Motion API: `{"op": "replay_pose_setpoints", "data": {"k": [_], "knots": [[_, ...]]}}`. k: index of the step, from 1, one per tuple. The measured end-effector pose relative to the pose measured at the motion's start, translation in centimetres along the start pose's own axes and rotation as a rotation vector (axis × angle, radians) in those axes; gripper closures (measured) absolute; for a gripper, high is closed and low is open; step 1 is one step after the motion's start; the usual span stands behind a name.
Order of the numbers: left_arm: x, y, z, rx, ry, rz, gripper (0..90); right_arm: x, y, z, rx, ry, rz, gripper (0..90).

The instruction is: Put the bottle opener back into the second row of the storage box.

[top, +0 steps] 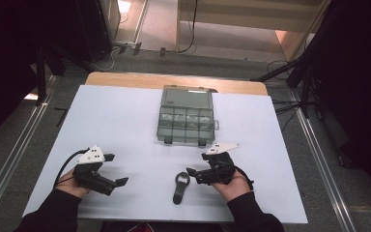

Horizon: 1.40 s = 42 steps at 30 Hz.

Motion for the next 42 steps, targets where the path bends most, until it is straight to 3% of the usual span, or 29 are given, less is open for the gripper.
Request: {"op": "replay_pose_setpoints", "data": {"k": [14, 31, 37, 42], "knots": [[0.0, 0.0, 0.1, -0.001, -0.002, 0.001, 0.0, 0.6, -0.9, -1.1, 0.004, -0.008, -0.01, 18.7], [0.1, 0.0, 0.2, -0.007, -0.006, 0.006, 0.0, 1.3, -2.4, -2.4, -0.042, -0.052, -0.045, 19.3], [0.1, -0.1, 0.1, -0.004, -0.008, 0.002, 0.0, 1.3, -2.5, -2.6, -0.063, -0.104, -0.06, 20.6], [0.1, 0.0, 0.0, -0.005, -0.008, 0.002, 0.0, 1.4, -2.6, -2.7, -0.109, -0.15, -0.075, 20.8]]}}
Point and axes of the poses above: each handheld gripper's, and its own axes: y roughly backward along the jaws, x roughly out of its top, z roughly to its right, the point moved 7 cm from there along -y, roughly forward along the jaws, and after that the axes turned 1 degree about -y, right-handed, at the moved point
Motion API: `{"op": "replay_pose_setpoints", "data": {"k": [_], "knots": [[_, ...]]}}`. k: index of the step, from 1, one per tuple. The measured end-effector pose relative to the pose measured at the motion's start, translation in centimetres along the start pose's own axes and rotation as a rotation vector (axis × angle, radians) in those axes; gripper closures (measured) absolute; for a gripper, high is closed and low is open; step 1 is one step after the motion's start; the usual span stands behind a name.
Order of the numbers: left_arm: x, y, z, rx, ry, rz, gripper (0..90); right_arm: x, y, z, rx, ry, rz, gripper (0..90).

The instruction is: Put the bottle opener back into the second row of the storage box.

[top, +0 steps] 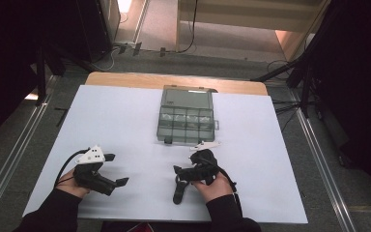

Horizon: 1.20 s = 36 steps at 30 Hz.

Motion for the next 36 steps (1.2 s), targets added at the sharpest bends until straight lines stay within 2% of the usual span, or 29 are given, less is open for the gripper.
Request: {"op": "replay_pose_setpoints", "data": {"k": [10, 14, 24, 28, 36], "knots": [[0.0, 0.0, 0.0, 0.001, -0.003, 0.0, 0.0, -0.4, -0.4, -0.8, -0.07, -0.052, -0.052, 20.6], [0.0, 0.0, 0.0, 0.008, -0.004, -0.001, 0.0, -0.7, -0.4, -1.0, -0.073, -0.078, -0.049, 20.6], [-0.1, 0.0, -0.1, 0.011, -0.004, -0.003, 0.0, -1.7, -0.2, -1.3, -0.088, -0.158, -0.119, 21.5], [-0.1, 0.0, -0.1, 0.012, 0.0, -0.001, 0.0, -2.1, -0.5, -1.4, -0.109, -0.163, -0.144, 21.5], [0.0, 0.0, -0.1, 0.012, 0.001, -0.001, 0.0, -2.8, -0.4, -1.6, -0.095, -0.209, -0.19, 22.5]]}}
Point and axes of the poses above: each handheld gripper's, and its own axes: y roughly backward along the jaws, x roughly out of its top, z roughly to its right, the point moved 7 cm from there along -y, roughly forward along the jaws, and after that the axes turned 1 degree about -y, right-handed, at the moved point
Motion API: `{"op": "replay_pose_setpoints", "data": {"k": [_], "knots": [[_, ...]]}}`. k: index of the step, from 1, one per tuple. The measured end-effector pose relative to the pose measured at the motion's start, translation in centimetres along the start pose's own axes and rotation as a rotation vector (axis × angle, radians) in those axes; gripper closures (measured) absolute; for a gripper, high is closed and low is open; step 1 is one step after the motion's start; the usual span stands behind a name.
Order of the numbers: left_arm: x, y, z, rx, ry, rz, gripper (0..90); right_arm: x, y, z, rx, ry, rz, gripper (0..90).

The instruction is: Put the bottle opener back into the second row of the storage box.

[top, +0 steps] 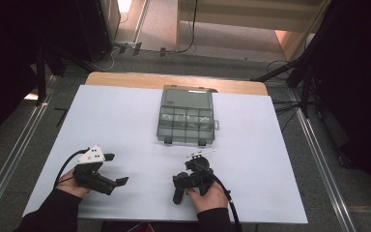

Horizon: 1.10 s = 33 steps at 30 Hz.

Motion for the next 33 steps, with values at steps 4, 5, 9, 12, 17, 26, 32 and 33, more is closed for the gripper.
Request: {"op": "replay_pose_setpoints", "data": {"k": [4, 5, 9, 12, 17, 26, 32, 33], "knots": [[0.0, 0.0, 0.0, 0.001, 0.0, -0.001, 0.0, -0.2, -0.1, 0.1, -0.002, -0.027, -0.023, 22.4], [0.0, 0.0, 0.0, 0.006, -0.003, -0.001, 0.0, -0.2, -0.1, 0.1, -0.002, -0.033, -0.026, 22.6], [0.0, 0.0, 0.0, 0.005, -0.004, -0.002, 0.0, -0.2, 0.0, 0.1, -0.005, -0.062, -0.046, 25.2], [0.0, 0.0, -0.1, 0.005, -0.005, -0.002, 0.0, -0.3, 0.0, -0.1, -0.019, -0.076, -0.073, 25.1], [0.0, 0.0, 0.0, 0.002, -0.003, 0.001, 0.0, -0.4, -0.2, -1.0, -0.061, -0.065, -0.128, 23.8], [0.0, 0.0, 0.0, 0.004, -0.003, 0.001, 0.0, -0.3, -0.6, -1.7, -0.184, -0.025, -0.172, 28.7], [0.0, -0.1, 0.0, 0.002, -0.005, -0.001, 0.0, -0.3, -0.5, -1.4, -0.191, -0.03, -0.173, 37.2], [0.0, -0.1, 0.0, 0.002, -0.004, 0.001, 0.0, -0.3, -0.4, -1.4, -0.199, -0.024, -0.182, 38.6]]}}
Point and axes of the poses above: each handheld gripper's, and its own axes: y roughly backward along the jaws, x roughly out of its top, z roughly to its right, the point moved 7 cm from there along -y, roughly forward along the jaws, and after that the axes turned 1 degree about -y, right-handed, at the moved point
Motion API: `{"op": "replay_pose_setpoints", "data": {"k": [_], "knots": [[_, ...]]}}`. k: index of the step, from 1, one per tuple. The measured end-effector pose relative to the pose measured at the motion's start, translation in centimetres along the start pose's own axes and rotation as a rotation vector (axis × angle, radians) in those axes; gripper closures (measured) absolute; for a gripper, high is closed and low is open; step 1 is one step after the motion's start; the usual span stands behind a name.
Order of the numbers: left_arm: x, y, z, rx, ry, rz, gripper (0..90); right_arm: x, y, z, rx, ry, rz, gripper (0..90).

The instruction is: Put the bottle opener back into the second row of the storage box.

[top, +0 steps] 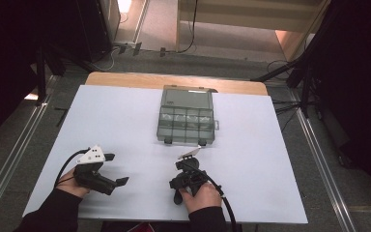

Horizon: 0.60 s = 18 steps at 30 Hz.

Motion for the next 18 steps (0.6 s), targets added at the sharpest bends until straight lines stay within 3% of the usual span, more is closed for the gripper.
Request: {"op": "replay_pose_setpoints", "data": {"k": [4, 18], "knots": [[-0.01, -0.01, -0.03, 0.004, 0.004, -0.002, 0.0, -0.07, 0.04, 0.03, -0.015, 0.006, -0.001, 45.1], [-0.01, 0.0, -0.03, 0.003, 0.004, -0.001, 0.0, -0.25, 0.07, 0.01, -0.024, 0.063, 0.001, 45.9]]}}
Point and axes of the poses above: each handheld gripper's, and its own axes: y roughly backward along the jaws, x roughly out of its top, z roughly to its right, the point moved 7 cm from there along -y, roughly forward along the jaws, and after that the axes turned 1 degree about -y, right-handed, at the moved point
